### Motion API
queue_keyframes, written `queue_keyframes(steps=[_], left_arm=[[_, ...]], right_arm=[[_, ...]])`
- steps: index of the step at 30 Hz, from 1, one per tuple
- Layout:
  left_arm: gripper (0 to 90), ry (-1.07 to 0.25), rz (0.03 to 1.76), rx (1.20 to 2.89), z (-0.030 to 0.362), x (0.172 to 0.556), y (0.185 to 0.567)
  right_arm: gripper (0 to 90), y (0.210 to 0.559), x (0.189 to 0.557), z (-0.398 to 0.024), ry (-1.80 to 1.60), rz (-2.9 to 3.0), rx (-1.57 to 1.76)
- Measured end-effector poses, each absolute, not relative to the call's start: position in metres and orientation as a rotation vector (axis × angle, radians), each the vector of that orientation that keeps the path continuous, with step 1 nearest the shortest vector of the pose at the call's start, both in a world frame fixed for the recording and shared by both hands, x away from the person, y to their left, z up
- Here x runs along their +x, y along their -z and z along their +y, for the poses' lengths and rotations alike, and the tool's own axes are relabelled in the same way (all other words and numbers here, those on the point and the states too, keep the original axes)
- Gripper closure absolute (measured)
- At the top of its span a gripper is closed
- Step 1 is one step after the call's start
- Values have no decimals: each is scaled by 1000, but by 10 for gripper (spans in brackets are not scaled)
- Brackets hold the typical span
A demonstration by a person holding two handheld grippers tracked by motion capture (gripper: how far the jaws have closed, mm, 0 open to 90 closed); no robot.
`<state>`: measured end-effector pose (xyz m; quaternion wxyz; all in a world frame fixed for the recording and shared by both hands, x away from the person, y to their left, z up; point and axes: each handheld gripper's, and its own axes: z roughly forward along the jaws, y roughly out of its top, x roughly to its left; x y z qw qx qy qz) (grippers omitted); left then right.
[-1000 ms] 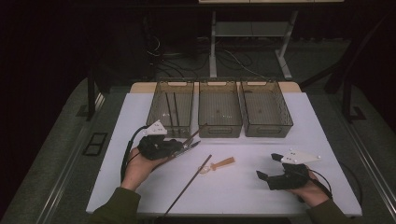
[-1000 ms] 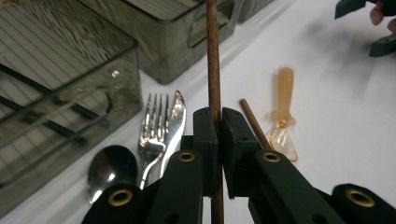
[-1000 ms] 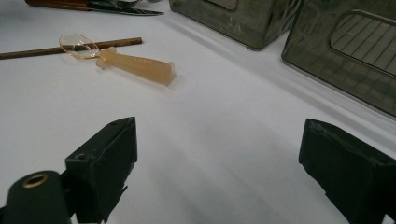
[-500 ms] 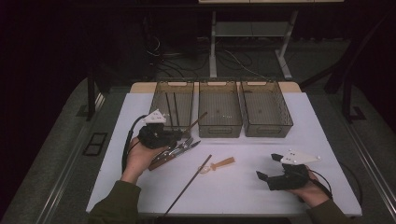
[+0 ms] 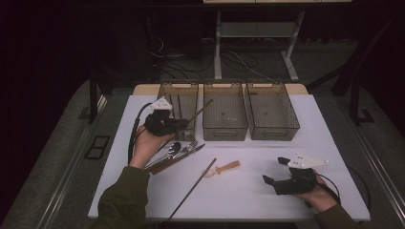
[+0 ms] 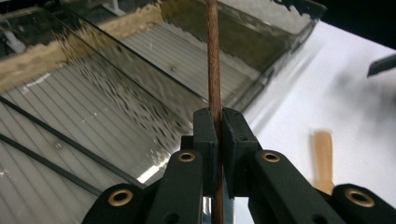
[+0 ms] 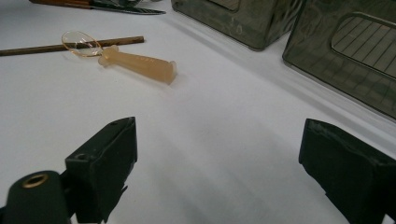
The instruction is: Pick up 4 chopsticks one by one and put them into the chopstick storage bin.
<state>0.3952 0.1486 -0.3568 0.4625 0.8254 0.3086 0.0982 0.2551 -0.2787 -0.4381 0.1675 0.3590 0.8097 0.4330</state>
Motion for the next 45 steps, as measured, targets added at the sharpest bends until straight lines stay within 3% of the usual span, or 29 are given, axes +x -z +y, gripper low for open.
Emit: queue_keyframes(steps=[20, 32, 45], left_arm=[[843, -305, 816, 2020, 152, 456, 341], [842, -374, 988, 1959, 170, 490, 356], [840, -381, 1072, 1955, 173, 499, 373]], right_arm=[[117, 436, 254, -282, -1243, 2290, 1029], [117, 436, 253, -283, -1247, 2296, 1025], [117, 436, 253, -283, -1251, 2299, 1021]])
